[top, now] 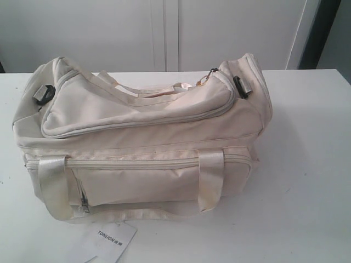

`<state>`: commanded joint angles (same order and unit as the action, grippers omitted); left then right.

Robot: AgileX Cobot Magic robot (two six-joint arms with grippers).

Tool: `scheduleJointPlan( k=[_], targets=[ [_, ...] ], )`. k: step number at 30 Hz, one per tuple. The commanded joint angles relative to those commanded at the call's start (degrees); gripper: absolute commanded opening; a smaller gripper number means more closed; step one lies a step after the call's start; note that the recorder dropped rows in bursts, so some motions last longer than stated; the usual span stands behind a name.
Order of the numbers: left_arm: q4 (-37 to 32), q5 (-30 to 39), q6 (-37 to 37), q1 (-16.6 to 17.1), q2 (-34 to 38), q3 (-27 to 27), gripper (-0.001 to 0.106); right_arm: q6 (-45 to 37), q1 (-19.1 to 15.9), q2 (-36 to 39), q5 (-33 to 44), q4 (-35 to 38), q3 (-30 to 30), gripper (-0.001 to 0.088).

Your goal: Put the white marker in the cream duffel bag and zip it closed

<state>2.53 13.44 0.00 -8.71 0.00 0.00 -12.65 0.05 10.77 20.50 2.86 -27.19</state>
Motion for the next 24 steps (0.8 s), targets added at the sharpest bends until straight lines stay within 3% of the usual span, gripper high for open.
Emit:
scheduleJointPlan(
  k=[24],
  targets=[
    [0.00, -0.16, 1.66, 0.00, 0.00, 0.00, 0.000, 0.00, 0.00, 0.00, 0.00, 0.00, 0.00, 0.0000]
  ],
)
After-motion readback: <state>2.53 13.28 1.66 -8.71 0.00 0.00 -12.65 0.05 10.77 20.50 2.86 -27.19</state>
